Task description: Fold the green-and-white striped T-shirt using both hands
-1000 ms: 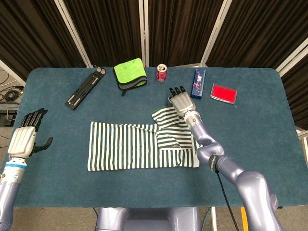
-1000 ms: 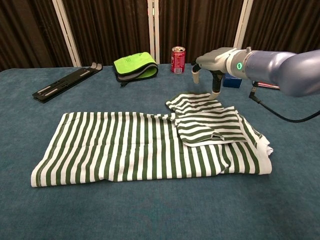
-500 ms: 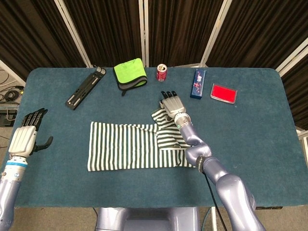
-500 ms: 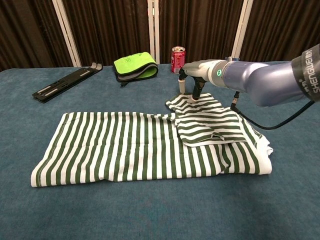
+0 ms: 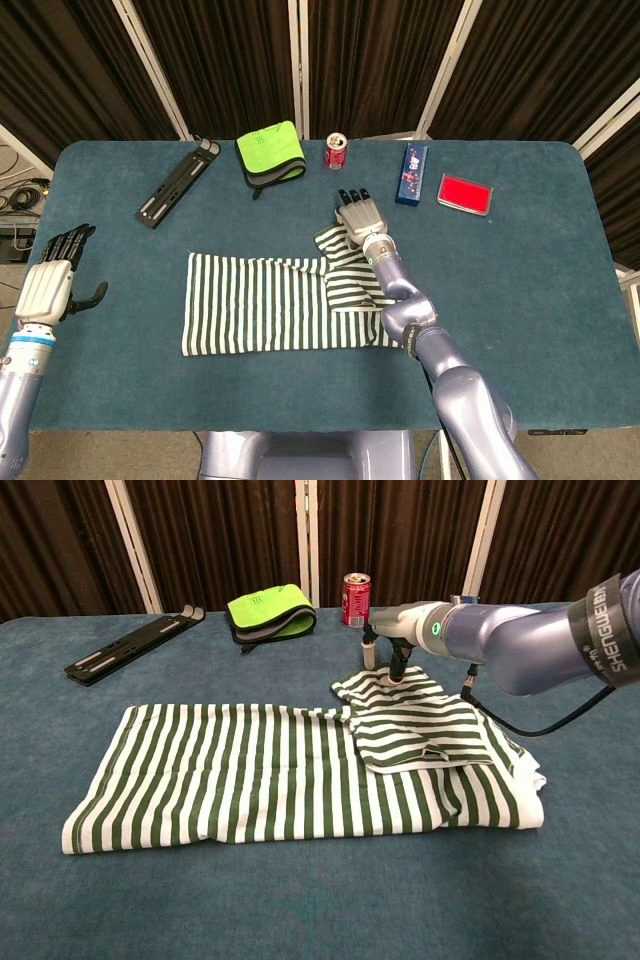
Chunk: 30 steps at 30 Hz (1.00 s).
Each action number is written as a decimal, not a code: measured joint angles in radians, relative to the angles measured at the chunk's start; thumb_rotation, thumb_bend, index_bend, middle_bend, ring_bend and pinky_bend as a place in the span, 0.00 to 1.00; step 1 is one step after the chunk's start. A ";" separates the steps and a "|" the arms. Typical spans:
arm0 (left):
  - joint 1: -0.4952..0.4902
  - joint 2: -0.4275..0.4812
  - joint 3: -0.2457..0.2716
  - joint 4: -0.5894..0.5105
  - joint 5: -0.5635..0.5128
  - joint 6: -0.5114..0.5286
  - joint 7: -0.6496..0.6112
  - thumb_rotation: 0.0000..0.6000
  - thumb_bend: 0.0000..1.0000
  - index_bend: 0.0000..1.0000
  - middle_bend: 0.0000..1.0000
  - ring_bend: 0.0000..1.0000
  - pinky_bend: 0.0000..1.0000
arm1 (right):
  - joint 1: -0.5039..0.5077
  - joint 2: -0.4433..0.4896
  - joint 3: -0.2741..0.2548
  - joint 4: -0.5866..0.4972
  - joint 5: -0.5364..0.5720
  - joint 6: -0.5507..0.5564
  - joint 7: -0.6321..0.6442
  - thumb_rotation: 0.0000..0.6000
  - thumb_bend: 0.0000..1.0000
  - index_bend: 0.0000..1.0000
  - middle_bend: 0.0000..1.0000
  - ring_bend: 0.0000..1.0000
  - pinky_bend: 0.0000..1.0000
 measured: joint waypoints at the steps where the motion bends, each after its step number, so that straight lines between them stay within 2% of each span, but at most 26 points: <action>1: 0.000 0.000 0.000 0.000 0.000 0.000 0.002 1.00 0.40 0.00 0.00 0.00 0.00 | -0.002 -0.003 -0.005 0.005 -0.006 -0.008 0.003 1.00 0.27 0.39 0.00 0.00 0.00; 4: 0.000 -0.003 0.000 0.003 -0.003 -0.003 0.007 1.00 0.40 0.00 0.00 0.00 0.00 | -0.006 -0.008 -0.013 0.012 -0.018 -0.011 0.016 1.00 0.27 0.41 0.00 0.00 0.00; 12: -0.001 -0.007 -0.002 0.006 -0.005 -0.009 0.010 1.00 0.40 0.00 0.00 0.00 0.00 | -0.020 -0.011 -0.024 0.017 -0.045 0.018 0.064 1.00 0.27 0.60 0.02 0.00 0.00; 21: 0.000 -0.006 0.001 0.000 0.003 -0.009 0.013 1.00 0.40 0.00 0.00 0.00 0.00 | -0.036 -0.002 -0.045 0.012 -0.084 0.054 0.116 1.00 0.27 0.68 0.04 0.00 0.00; 30: 0.001 -0.003 0.003 -0.010 0.015 -0.004 0.014 1.00 0.40 0.00 0.00 0.00 0.00 | -0.054 0.012 -0.077 -0.018 -0.130 0.124 0.138 1.00 0.27 0.70 0.04 0.00 0.00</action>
